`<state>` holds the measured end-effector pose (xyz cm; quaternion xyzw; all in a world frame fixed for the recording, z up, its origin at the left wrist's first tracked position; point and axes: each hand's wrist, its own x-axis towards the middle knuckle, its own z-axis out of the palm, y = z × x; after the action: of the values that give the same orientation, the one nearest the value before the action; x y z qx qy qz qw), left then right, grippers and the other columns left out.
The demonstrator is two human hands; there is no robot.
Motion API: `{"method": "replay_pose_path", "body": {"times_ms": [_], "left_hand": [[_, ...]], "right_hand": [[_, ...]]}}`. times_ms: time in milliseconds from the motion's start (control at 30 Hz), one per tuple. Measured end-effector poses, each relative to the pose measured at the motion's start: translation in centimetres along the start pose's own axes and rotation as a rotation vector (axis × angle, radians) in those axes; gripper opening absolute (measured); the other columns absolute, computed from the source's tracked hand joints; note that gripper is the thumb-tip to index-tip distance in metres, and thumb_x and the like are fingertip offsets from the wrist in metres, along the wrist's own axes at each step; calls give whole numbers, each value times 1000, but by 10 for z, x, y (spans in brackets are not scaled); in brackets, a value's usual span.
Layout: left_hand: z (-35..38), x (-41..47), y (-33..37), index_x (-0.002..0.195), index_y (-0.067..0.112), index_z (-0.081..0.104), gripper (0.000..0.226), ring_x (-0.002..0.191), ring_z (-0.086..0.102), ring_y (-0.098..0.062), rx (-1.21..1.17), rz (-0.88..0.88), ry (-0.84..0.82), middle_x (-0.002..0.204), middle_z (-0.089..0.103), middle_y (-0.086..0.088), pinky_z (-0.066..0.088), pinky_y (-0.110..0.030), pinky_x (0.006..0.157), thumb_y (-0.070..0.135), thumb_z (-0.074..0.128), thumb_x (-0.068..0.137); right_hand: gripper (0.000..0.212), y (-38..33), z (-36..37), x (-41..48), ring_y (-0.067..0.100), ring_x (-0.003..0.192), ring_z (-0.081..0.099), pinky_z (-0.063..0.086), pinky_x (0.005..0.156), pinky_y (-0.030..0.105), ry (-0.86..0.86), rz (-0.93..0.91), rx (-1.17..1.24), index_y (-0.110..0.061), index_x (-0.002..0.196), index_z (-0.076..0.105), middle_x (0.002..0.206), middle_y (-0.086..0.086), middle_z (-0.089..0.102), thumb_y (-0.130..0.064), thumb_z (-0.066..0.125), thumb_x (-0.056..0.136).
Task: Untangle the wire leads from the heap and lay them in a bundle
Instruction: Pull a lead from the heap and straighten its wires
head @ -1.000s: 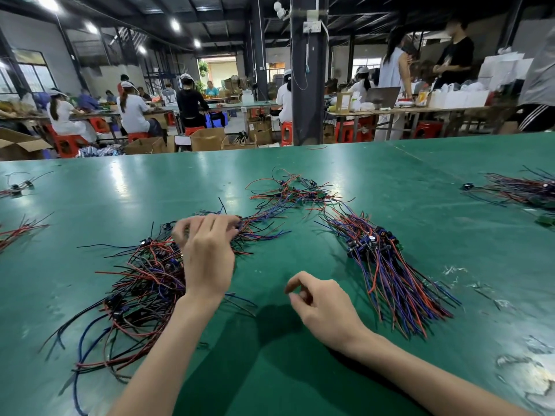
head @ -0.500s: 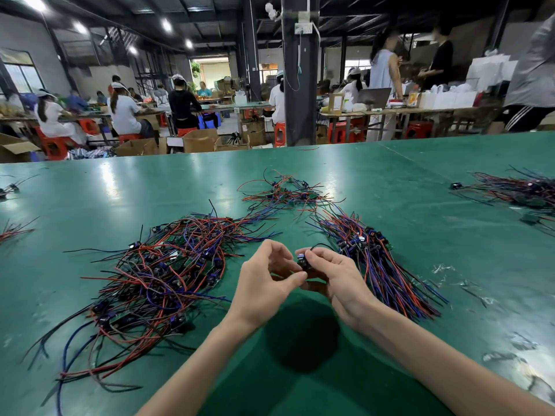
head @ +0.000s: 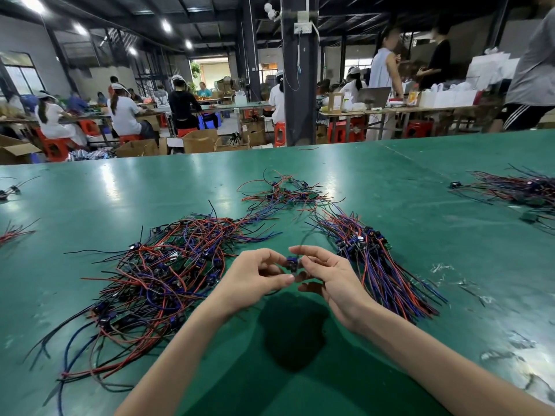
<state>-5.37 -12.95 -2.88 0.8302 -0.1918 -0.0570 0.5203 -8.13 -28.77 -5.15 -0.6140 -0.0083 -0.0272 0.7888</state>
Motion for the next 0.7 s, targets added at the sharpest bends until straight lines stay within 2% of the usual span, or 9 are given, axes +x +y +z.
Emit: {"method": "replay_pose_path", "body": {"times_ms": [100, 200, 267, 333, 400, 433, 533, 633, 700], "left_hand": [[-15, 9, 11, 94, 14, 66, 20, 67, 56, -12, 59, 2, 62, 75, 65, -4, 48, -21, 66, 6, 75, 78], [-25, 40, 30, 91, 16, 65, 17, 65, 57, -10, 270, 27, 214, 72, 64, 2, 46, -13, 61, 12, 76, 78], [-25, 73, 47, 92, 11, 69, 14, 71, 63, -18, 423, 61, 304, 76, 67, -4, 51, -21, 70, 14, 72, 80], [-24, 108, 59, 107, 2, 66, 26, 90, 65, -28, 460, 54, 373, 97, 70, -14, 51, -34, 86, 14, 67, 84], [-25, 136, 63, 122, -2, 52, 41, 108, 57, -31, 439, -33, 354, 116, 60, -13, 46, -37, 95, 17, 65, 87], [-27, 144, 61, 118, -1, 51, 39, 109, 54, -30, 416, -73, 326, 112, 57, -10, 43, -36, 93, 20, 64, 88], [-41, 148, 50, 84, 10, 53, 15, 91, 52, -24, 410, -91, 298, 85, 50, -3, 43, -33, 81, 21, 61, 90], [-64, 136, 28, 91, 5, 68, 13, 86, 61, -26, 553, -83, 249, 90, 62, -8, 53, -34, 83, 13, 58, 89], [-82, 122, 8, 83, 8, 69, 15, 75, 59, -26, 682, -126, 191, 83, 60, -7, 51, -29, 74, 9, 55, 88]], "right_hand": [[21, 6, 2, -1, 14, 58, 56, 48, 53, 23, 30, -22, -122, -10, 95, 66, 77, 7, 63, -1, 47, 97], [12, 16, 6, -4, 15, 57, 52, 46, 56, 31, 38, -124, -423, -11, 88, 64, 70, 4, 61, -7, 54, 93], [10, 20, 8, -7, 11, 57, 50, 45, 58, 29, 18, -194, -560, -11, 82, 63, 67, 2, 60, -13, 59, 91], [11, 22, 8, -8, 5, 55, 47, 41, 56, 20, 2, -241, -642, -10, 81, 63, 65, -3, 59, -16, 61, 89], [12, 22, 6, -10, 1, 54, 45, 38, 55, 15, 1, -266, -705, -11, 79, 62, 65, -5, 58, -16, 60, 89], [13, 22, 6, -11, 2, 54, 45, 38, 55, 16, 4, -272, -718, -11, 77, 61, 64, -5, 58, -16, 59, 89], [22, 21, 5, -9, 6, 54, 45, 39, 57, 24, 13, -279, -732, -11, 72, 58, 62, -2, 57, -20, 58, 92], [28, 22, 8, -8, 10, 55, 46, 40, 58, 33, 26, -291, -726, -6, 69, 58, 62, 5, 60, -20, 57, 93], [27, 22, 8, -8, 8, 53, 46, 40, 57, 30, 30, -284, -707, -8, 69, 59, 62, 2, 60, -20, 56, 93]]}}
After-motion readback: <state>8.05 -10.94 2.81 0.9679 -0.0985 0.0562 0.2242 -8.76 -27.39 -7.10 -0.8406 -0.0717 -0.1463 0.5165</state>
